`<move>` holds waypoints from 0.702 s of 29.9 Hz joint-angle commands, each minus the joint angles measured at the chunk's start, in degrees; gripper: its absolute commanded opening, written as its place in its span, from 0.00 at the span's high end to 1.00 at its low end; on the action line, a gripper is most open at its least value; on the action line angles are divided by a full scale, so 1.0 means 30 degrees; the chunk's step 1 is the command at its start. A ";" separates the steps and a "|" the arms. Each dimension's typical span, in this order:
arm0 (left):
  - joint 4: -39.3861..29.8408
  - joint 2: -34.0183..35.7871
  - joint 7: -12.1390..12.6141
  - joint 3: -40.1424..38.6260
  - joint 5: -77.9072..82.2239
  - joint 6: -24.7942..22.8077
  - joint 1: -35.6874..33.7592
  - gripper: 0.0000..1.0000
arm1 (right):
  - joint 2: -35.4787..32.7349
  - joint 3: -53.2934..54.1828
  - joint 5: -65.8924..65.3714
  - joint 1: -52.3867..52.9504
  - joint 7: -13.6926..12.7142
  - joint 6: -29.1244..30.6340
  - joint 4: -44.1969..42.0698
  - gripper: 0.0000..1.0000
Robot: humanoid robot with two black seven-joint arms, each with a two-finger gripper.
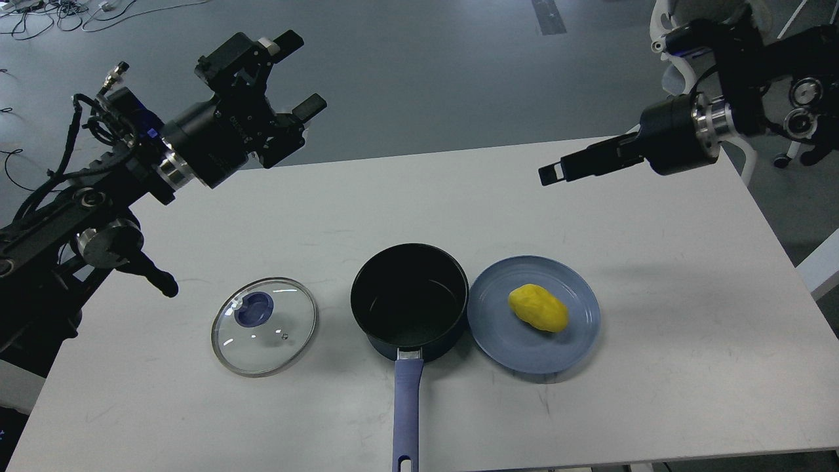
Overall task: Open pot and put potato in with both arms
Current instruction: 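Move the right gripper down over the yellow potato on the plate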
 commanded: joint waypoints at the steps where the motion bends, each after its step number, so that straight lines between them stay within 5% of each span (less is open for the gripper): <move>1: -0.0001 0.0133 0.0028 -0.0026 0.0001 -0.0003 -0.0029 0.03 | 0.2047 -0.1843 -0.2079 0.0760 0.0001 -0.0006 0.0025 0.00; 14: -0.0001 0.0279 -0.0001 -0.0055 0.0001 -0.0003 -0.0058 0.03 | 0.5857 -0.4365 -0.3635 0.0996 0.0001 -0.0006 -0.0326 0.00; 21: -0.0001 0.0163 0.0028 -0.0026 0.0031 0.0026 -0.0029 0.03 | 0.6005 -0.4629 -0.3664 0.0352 0.0001 -0.0006 -0.1030 0.00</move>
